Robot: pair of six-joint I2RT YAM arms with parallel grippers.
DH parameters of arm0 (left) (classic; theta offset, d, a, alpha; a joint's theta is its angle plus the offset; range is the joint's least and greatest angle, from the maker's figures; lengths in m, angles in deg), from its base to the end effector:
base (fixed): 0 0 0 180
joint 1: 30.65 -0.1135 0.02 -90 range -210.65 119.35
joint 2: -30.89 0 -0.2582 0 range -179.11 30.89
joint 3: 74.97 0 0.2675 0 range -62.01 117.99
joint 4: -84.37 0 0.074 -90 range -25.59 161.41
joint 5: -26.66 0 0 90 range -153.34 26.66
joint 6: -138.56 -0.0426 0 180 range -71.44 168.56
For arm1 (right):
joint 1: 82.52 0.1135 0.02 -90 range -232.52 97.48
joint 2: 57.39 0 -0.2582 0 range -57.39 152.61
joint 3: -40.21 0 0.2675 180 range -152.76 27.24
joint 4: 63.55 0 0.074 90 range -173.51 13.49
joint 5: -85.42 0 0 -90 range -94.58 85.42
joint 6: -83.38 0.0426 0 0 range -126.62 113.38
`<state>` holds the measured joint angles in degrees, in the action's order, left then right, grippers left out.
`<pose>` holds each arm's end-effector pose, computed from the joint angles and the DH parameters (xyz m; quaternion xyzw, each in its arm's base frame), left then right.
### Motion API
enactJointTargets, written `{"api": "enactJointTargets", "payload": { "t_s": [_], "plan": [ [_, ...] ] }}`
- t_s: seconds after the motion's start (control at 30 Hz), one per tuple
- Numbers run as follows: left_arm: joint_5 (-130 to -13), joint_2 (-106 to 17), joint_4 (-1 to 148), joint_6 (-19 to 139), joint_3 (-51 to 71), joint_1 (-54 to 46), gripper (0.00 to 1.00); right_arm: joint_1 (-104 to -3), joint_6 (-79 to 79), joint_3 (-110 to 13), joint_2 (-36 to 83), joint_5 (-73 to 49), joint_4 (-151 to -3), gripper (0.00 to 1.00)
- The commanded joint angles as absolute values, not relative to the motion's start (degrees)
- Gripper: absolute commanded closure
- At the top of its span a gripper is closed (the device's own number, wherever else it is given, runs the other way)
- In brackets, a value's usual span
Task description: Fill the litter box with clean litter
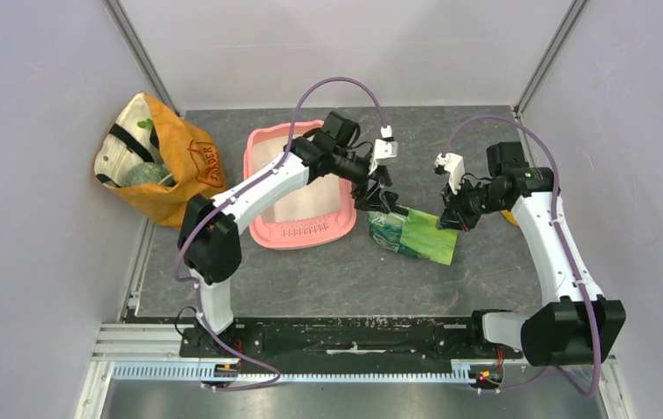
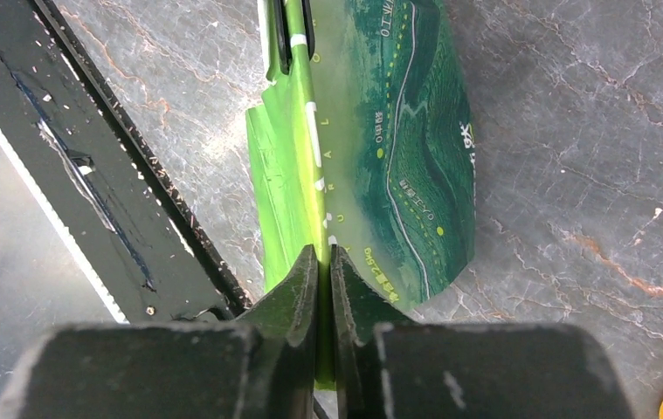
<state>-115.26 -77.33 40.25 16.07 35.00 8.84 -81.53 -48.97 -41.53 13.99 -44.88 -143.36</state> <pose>0.3199 -0.3071 0.2993 0.6264 0.5617 -0.4219 0.3379 0.2376 0.0317 0.3066 -0.3982 0.8358 0.2580 0.2764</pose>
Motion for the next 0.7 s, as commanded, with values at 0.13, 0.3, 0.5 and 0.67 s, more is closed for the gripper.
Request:
{"api": "enactJointTargets", "payload": {
  "t_s": [0.13,0.3,0.5,0.67],
  "plan": [
    [-119.3,-81.2,35.7,16.9,41.4,9.3,0.30,-81.4,-48.8,-41.3,14.1,-44.5,-141.0,0.97],
    [-120.8,-82.0,32.5,16.9,43.6,9.3,0.48,-81.4,-47.9,-41.6,14.3,-43.9,-140.9,0.99],
    [-122.5,-81.0,29.7,14.6,43.1,9.3,0.88,-81.4,-46.3,-41.7,15.1,-43.2,-140.0,1.00],
    [-119.3,-79.6,31.8,16.5,43.0,9.3,0.98,-81.4,-45.3,-41.2,15.3,-42.9,-139.6,1.00]
  ]
}}
